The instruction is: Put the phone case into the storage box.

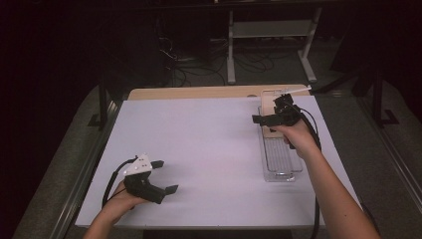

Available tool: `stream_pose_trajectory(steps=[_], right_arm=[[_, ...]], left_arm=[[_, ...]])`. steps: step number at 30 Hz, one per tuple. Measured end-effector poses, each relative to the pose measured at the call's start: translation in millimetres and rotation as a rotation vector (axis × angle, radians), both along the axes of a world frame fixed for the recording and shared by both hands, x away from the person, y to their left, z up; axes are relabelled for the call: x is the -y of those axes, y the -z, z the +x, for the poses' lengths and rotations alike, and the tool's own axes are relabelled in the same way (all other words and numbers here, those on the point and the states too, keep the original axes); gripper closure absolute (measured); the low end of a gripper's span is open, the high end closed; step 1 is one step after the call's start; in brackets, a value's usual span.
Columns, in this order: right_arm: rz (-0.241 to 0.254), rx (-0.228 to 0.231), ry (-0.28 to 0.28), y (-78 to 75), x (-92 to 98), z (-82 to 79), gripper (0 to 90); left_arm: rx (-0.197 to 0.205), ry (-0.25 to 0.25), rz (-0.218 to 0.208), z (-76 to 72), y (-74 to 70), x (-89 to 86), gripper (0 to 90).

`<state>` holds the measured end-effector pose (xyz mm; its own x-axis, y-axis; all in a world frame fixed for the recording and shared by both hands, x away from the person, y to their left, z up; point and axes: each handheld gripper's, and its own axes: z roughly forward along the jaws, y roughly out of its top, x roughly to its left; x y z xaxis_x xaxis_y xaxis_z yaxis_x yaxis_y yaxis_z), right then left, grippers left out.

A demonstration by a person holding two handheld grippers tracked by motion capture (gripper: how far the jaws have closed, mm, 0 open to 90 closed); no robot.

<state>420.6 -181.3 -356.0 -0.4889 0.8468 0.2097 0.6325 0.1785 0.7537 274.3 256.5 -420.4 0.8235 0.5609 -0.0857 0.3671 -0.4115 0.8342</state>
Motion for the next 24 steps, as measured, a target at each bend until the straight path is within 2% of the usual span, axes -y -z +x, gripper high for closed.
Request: stream_pose_trajectory(steps=[1, 4, 11, 12, 15, 19, 21, 22, 24], right_arm=[[0.004, 0.007, -0.022, 1.1, -0.7, -6.0, 2.0], [0.008, 0.016, -0.042, 2.1, -1.4, -14.3, 2.0], [0.022, 0.040, -0.094, 5.2, -1.9, -34.6, 2.0], [0.019, 0.049, -0.100, 6.7, -1.5, -37.4, 2.0], [0.031, 0.049, -0.114, 9.9, -0.9, -45.2, 2.0], [0.033, 0.053, -0.141, 14.2, 0.3, -55.7, 2.0], [0.035, 0.057, -0.155, 15.3, 0.7, -61.3, 2.0], [0.035, 0.058, -0.156, 15.3, 0.9, -64.4, 2.0], [0.034, 0.064, -0.169, 16.1, 1.4, -69.8, 2.0]], left_arm=[[0.006, 0.005, 0.004, 1.0, -0.6, -0.7, 0.0], [0.000, 0.009, -0.003, 1.3, -1.5, -0.2, 0.0], [-0.018, 0.042, 0.024, 2.5, -5.2, 3.0, 0.0], [-0.027, 0.036, 0.018, 2.0, -5.6, 4.4, 0.0], [-0.026, 0.045, 0.041, 3.8, -7.6, 5.2, 0.0], [-0.025, 0.044, 0.040, 8.3, -12.3, 6.7, 0.0], [-0.037, 0.037, 0.032, 9.8, -15.3, 8.0, 0.0], [-0.024, 0.051, 0.056, 11.8, -17.1, 6.4, 0.0], [-0.018, 0.051, 0.046, 14.7, -20.2, 5.8, 0.0]])
